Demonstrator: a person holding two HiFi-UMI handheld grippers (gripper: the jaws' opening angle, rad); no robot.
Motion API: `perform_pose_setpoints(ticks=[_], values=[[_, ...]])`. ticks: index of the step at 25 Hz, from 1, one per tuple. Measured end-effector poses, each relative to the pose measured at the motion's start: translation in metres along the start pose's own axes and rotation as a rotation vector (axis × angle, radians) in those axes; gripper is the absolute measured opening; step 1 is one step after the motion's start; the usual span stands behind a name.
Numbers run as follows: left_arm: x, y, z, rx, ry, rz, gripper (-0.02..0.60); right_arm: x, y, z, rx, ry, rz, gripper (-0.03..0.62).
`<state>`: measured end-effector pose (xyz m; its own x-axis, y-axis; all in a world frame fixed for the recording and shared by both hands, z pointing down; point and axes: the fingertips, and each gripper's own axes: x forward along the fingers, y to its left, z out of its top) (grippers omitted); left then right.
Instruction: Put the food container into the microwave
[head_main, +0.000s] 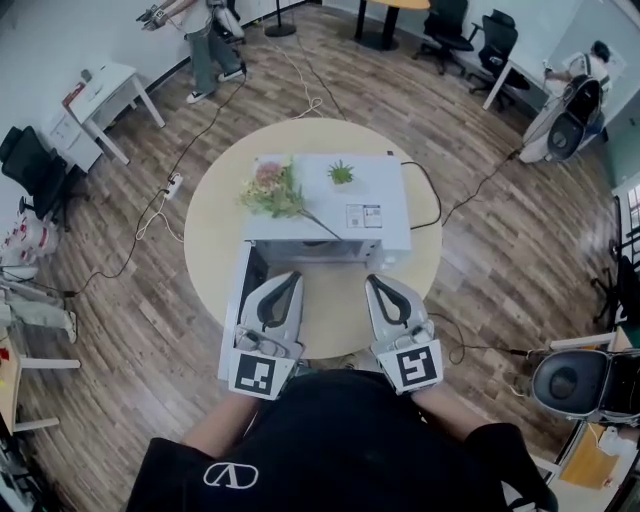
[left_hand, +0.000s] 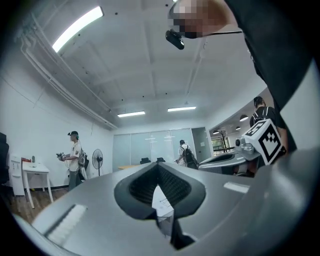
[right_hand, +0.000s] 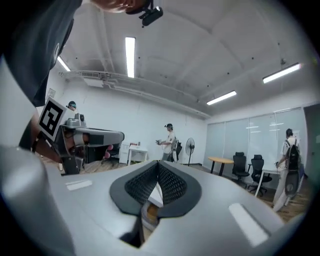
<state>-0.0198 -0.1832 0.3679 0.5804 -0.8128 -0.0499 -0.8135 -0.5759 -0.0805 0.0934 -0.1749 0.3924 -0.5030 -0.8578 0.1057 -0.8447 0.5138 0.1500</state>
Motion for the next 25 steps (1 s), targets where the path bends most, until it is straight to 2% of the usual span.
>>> perform_pose_setpoints(ticks=[5,9,16,25], values=[[0.006,-0.003,0.032,0.026,-0.068,-0.013,0.000,-0.011,-0.014,0.038,-0.038,-0.147,-0.052,0.009],[0.003,0.001,0.046,0.040,-0.092,-0.007,0.000,-0.014,-0.020,0.054,-0.041,-0.213,-0.084,0.009],[0.003,0.005,0.048,0.046,-0.093,0.007,0.000,-0.014,-0.022,0.058,-0.038,-0.243,-0.093,0.009],[0.008,0.010,0.045,0.028,-0.089,0.015,0.000,-0.010,-0.027,0.050,-0.051,-0.224,-0.109,0.008]])
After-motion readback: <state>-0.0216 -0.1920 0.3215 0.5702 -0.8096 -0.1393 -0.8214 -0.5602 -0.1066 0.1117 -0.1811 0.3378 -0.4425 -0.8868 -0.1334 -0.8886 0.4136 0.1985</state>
